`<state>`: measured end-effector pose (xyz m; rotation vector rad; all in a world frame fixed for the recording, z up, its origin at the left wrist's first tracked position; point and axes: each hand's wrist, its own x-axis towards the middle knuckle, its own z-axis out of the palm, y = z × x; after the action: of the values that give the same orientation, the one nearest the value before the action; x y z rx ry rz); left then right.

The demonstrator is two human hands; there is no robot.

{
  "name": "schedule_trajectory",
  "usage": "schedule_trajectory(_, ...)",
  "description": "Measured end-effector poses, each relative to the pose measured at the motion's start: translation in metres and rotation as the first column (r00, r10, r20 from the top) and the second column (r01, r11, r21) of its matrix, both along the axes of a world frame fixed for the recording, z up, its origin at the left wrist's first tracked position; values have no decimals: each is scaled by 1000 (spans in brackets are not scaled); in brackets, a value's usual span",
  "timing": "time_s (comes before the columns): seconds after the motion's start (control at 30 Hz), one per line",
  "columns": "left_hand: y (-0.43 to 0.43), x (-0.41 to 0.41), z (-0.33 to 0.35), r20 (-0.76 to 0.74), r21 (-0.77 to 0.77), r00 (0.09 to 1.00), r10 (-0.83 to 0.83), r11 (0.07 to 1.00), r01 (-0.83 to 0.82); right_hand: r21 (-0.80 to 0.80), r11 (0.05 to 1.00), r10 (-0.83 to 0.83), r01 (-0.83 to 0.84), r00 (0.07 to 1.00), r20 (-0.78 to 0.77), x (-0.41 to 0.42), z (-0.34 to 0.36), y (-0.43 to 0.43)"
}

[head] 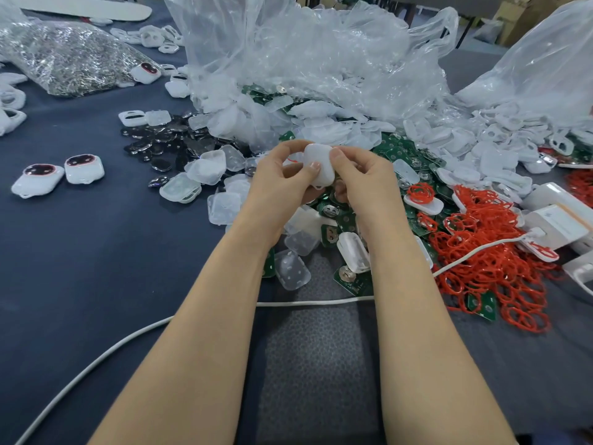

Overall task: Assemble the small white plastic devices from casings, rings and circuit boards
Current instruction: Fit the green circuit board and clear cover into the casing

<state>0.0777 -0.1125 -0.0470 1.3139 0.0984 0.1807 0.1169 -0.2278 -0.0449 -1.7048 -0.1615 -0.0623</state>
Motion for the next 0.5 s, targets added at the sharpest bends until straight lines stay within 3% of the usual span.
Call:
schedule_trajectory(0.23, 3, -2, -1, 22, -14, 998, -58, 998, 59, 170, 984, 77, -51, 986, -147, 2, 0, -4)
schedule_trajectory(0.5, 0, -2, -2, 33, 53, 999, -30, 998, 29, 163, 986, 62, -35, 985, -160, 2, 0, -3)
